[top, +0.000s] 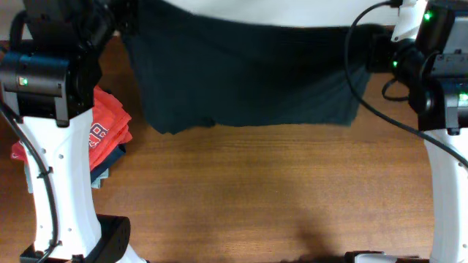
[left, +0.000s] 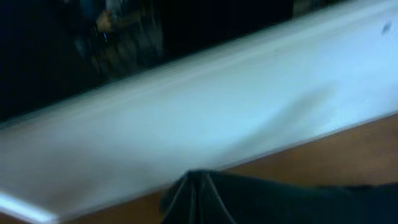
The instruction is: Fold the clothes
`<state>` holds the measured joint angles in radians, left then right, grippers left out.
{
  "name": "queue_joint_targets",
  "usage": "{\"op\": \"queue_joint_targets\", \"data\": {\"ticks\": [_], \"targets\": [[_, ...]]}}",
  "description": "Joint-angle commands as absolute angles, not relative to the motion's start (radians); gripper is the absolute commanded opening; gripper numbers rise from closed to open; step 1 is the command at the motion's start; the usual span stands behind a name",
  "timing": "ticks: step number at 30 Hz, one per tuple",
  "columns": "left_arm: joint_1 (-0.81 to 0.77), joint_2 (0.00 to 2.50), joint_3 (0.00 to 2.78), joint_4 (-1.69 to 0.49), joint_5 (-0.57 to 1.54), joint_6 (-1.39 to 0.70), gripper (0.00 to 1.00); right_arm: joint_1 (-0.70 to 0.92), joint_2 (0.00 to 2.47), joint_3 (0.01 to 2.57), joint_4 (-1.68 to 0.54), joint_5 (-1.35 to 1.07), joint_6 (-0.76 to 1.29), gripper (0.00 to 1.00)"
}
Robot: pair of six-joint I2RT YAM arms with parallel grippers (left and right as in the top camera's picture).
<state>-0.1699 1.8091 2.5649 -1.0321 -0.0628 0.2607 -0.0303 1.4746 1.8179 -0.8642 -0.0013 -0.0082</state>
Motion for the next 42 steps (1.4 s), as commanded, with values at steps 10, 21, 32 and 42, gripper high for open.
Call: {"op": "queue_joint_targets", "data": {"ticks": [10, 21, 32, 42], "targets": [[-0.179, 1.842, 2.576, -0.894, 0.001, 0.331, 0.00, -0.042, 1.482, 1.837, -0.805, 0.039, -0.011, 0.04], [-0.323, 1.689, 2.576, -1.215, -0.172, 0.302, 0.00, -0.041, 1.324, 1.837, -1.021, 0.039, 0.037, 0.04], [-0.401, 1.611, 2.576, -1.322, -0.312, 0.197, 0.00, -0.041, 1.234, 1.837, -1.259, 0.038, 0.118, 0.04], [-0.302, 1.860, 2.569, -1.325, -0.257, 0.169, 0.00, -0.041, 1.395, 1.837, -1.313, 0.039, 0.140, 0.04]]}}
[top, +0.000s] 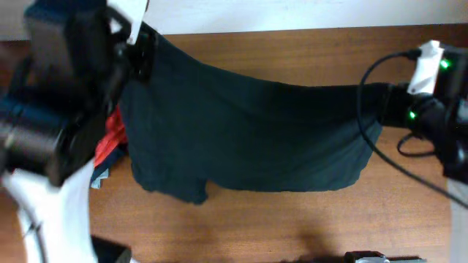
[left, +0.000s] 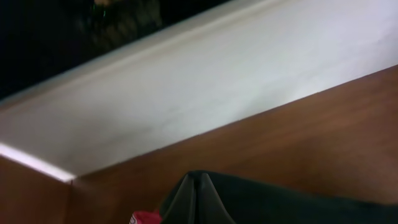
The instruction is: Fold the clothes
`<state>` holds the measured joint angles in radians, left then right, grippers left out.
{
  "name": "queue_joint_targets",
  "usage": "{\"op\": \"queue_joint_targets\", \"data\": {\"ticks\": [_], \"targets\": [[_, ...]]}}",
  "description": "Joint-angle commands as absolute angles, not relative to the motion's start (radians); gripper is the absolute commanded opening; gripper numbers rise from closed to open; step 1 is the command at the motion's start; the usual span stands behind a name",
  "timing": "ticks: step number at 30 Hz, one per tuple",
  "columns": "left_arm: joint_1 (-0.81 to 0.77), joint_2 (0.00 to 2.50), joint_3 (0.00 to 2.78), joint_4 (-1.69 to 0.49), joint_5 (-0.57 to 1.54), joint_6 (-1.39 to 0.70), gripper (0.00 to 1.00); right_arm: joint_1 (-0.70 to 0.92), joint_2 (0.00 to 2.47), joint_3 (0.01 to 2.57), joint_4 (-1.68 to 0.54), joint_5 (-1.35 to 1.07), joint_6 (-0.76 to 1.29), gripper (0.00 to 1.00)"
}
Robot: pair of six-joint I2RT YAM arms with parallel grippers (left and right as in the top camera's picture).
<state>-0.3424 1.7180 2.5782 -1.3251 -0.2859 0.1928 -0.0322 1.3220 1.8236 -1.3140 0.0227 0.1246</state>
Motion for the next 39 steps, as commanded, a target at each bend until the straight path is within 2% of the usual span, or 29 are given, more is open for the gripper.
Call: {"op": "queue_joint_targets", "data": {"ticks": [1, 6, 8, 9, 10, 12, 16, 20, 24, 26, 28, 33, 35, 39], "targets": [[-0.290, 1.903, 2.569, -1.321, -0.245, 0.169, 0.01, -0.041, 1.426, 1.837, -1.310, 0.038, 0.140, 0.04], [-0.266, 2.184, 2.569, -1.207, -0.213, 0.191, 0.02, -0.041, 1.660, 1.837, -1.234, 0.038, 0.140, 0.08], [-0.266, 2.261, 2.569, -1.140, -0.214, 0.233, 0.07, -0.041, 1.749, 1.837, -1.164, 0.039, 0.132, 0.20], [-0.266, 2.291, 2.569, -1.109, -0.221, 0.254, 0.14, -0.041, 1.787, 1.837, -1.127, 0.039, 0.115, 0.27], [-0.266, 2.319, 2.569, -1.085, -0.245, 0.258, 0.17, -0.043, 1.829, 1.837, -1.087, 0.041, 0.109, 0.35], [-0.265, 2.341, 2.569, -1.069, -0.294, 0.256, 0.27, -0.053, 1.881, 1.837, -1.055, 0.038, 0.110, 0.41], [-0.266, 2.321, 2.574, -1.108, -0.330, 0.255, 0.36, -0.067, 1.898, 1.837, -1.101, 0.039, 0.109, 0.55], [-0.266, 2.269, 2.574, -1.165, -0.329, 0.255, 0.48, -0.085, 1.880, 1.837, -1.168, 0.038, 0.110, 0.63], [-0.266, 2.224, 2.574, -1.246, -0.303, 0.255, 0.50, -0.092, 1.869, 1.837, -1.292, 0.035, 0.110, 0.68], [-0.266, 2.212, 2.574, -1.287, -0.255, 0.255, 0.50, -0.092, 1.869, 1.837, -1.344, 0.035, 0.114, 0.76], [-0.266, 2.207, 2.574, -1.326, -0.213, 0.255, 0.50, -0.092, 1.869, 1.837, -1.393, 0.035, 0.122, 0.79], [-0.266, 2.208, 2.570, -1.412, -0.083, 0.255, 0.49, -0.092, 1.869, 1.829, -1.501, 0.034, 0.157, 0.73], [-0.266, 2.208, 2.566, -1.426, -0.039, 0.256, 0.45, -0.092, 1.869, 1.819, -1.523, 0.031, 0.167, 0.63], [-0.266, 2.208, 2.537, -1.414, -0.005, 0.257, 0.37, -0.092, 1.869, 1.787, -1.525, -0.020, 0.166, 0.32]]}}
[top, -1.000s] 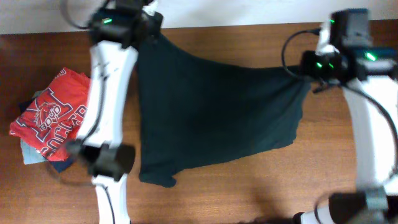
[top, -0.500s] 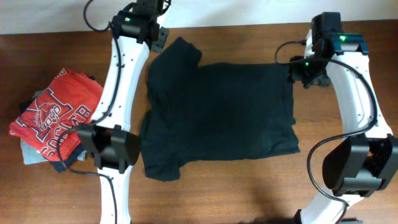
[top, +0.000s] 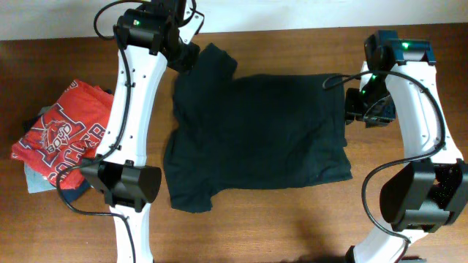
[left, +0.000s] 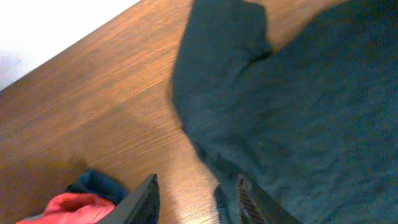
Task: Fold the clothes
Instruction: 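Smooth the flattened shirt with both grippers at its edges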
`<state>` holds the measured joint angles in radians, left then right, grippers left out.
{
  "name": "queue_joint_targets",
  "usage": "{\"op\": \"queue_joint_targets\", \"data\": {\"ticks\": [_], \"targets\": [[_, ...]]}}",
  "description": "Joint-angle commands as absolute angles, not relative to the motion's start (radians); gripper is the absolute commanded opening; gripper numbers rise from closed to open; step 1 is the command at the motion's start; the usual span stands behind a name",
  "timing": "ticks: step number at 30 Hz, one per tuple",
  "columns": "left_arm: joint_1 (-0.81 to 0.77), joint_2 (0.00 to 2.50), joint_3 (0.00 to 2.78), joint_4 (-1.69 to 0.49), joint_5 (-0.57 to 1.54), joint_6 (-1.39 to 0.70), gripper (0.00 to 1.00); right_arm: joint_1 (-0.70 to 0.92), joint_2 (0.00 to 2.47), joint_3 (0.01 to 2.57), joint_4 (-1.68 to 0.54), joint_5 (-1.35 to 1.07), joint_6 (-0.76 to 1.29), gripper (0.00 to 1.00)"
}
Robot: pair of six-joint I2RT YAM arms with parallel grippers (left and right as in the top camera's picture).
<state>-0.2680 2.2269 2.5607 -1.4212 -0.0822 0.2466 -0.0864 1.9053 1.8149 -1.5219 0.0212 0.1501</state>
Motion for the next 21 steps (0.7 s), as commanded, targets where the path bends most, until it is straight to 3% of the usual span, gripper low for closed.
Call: {"op": "queue_joint_targets", "data": {"ticks": [1, 2, 4, 13, 21], "targets": [[-0.266, 2.208, 2.521, -1.406, -0.001, 0.262, 0.35, -0.092, 1.869, 1.776, -1.523, -0.049, 0.166, 0.22], [-0.266, 2.208, 2.500, -1.399, 0.015, 0.281, 0.31, -0.092, 1.869, 1.765, -1.523, -0.071, 0.166, 0.10], [-0.266, 2.208, 2.451, -1.383, 0.078, 0.333, 0.24, -0.092, 1.869, 1.734, -1.520, -0.093, 0.167, 0.04], [-0.268, 2.208, 2.254, -1.268, 0.117, 0.381, 0.18, -0.092, 1.869, 1.430, -1.290, -0.264, 0.165, 0.04], [-0.273, 2.208, 2.201, -1.218, 0.120, 0.388, 0.18, -0.093, 1.869, 1.154, -0.963, -0.205, 0.303, 0.04]]}}
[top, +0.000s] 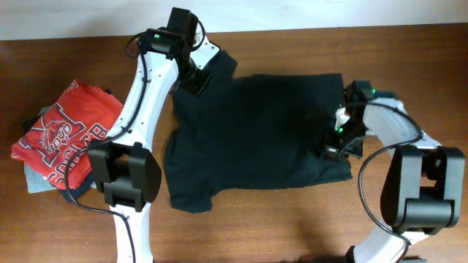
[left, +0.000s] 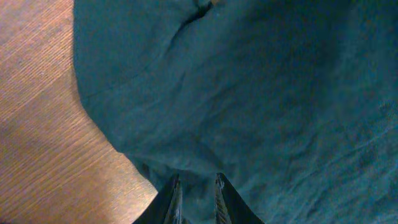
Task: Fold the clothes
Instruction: 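Smooth the flattened shirt with both grippers at its edges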
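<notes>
A dark teal T-shirt (top: 256,131) lies spread flat on the wooden table, its collar end to the left. My left gripper (top: 196,75) is down on the shirt near its upper left sleeve. In the left wrist view the left gripper (left: 198,198) has its fingers (left: 176,200) a narrow gap apart, with the shirt's cloth (left: 249,93) showing between them. My right gripper (top: 338,140) rests at the shirt's right edge, near the lower corner. Whether its jaws are open or shut does not show.
A pile of clothes with a red printed shirt (top: 62,135) on top lies at the table's left edge. Bare wood (top: 292,226) runs along the front of the table below the shirt. The white wall edge is at the back.
My left gripper has moved from beside the sleeve onto the shirt, lower, and its jaws stand closer together. My right gripper has shifted from the shirt's upper right corner to its lower right edge.
Both grippers first held the shirt up by its corners at the back of the table. Then it hung lower, further over the table. Then it lay flat with the left gripper open beside the sleeve. Now both grippers are down at the shirt's edges.
</notes>
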`<state>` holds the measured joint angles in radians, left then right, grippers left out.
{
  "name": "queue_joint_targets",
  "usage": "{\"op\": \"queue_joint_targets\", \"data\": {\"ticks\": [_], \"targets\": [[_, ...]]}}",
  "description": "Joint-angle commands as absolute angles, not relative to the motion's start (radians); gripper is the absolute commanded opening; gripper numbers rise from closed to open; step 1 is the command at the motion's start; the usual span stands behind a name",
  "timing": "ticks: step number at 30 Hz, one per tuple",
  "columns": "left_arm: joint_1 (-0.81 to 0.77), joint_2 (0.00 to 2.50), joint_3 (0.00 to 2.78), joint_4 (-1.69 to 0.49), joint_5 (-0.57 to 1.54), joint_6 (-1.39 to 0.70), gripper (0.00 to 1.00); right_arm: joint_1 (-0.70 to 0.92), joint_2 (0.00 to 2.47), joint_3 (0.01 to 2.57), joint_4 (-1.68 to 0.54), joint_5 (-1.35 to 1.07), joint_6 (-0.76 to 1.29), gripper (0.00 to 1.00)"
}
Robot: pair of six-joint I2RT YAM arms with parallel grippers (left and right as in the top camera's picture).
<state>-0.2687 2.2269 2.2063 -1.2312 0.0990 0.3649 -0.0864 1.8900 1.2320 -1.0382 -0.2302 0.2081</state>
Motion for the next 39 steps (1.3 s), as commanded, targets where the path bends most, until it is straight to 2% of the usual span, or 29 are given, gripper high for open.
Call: {"op": "queue_joint_targets", "data": {"ticks": [1, 5, 8, 15, 17, 22, 26, 28, 33, 37, 39], "targets": [[-0.273, 2.208, 2.201, -1.215, 0.121, 0.388, 0.18, -0.093, 1.869, 1.131, -0.937, -0.175, 0.336, 0.04], [-0.273, 2.208, 2.201, -1.216, 0.120, 0.388, 0.18, -0.093, 1.869, 1.045, -0.900, -0.017, 0.478, 0.04], [-0.273, 2.208, 2.201, -1.219, 0.120, 0.388, 0.18, -0.110, 1.869, 1.008, -0.974, 0.101, 0.608, 0.04], [-0.273, 2.208, 2.201, -1.219, 0.120, 0.388, 0.19, -0.199, 1.868, 1.011, -1.053, 0.117, 0.620, 0.04], [-0.273, 2.208, 2.201, -1.219, 0.120, 0.388, 0.19, -0.218, 1.865, 1.012, -1.037, 0.093, 0.574, 0.04], [-0.273, 2.204, 2.202, -1.223, 0.108, 0.388, 0.20, -0.223, 1.798, 1.028, -0.950, -0.080, 0.293, 0.04], [-0.272, 2.186, 2.205, -1.244, 0.104, 0.387, 0.28, -0.223, 1.680, 1.062, -0.932, -0.147, 0.261, 0.07], [-0.272, 2.157, 2.205, -1.263, 0.035, 0.365, 0.29, -0.223, 1.571, 1.087, -0.916, -0.175, 0.258, 0.17], [-0.272, 2.050, 2.205, -1.277, -0.175, 0.291, 0.29, -0.223, 1.414, 1.113, -0.907, -0.184, 0.258, 0.59], [-0.270, 1.928, 2.205, -1.305, -0.287, 0.237, 0.34, -0.223, 1.342, 1.117, -0.910, -0.193, 0.258, 0.72], [-0.264, 1.863, 2.205, -1.329, -0.304, 0.204, 0.36, -0.223, 1.322, 1.117, -0.919, -0.210, 0.258, 0.73]]}}
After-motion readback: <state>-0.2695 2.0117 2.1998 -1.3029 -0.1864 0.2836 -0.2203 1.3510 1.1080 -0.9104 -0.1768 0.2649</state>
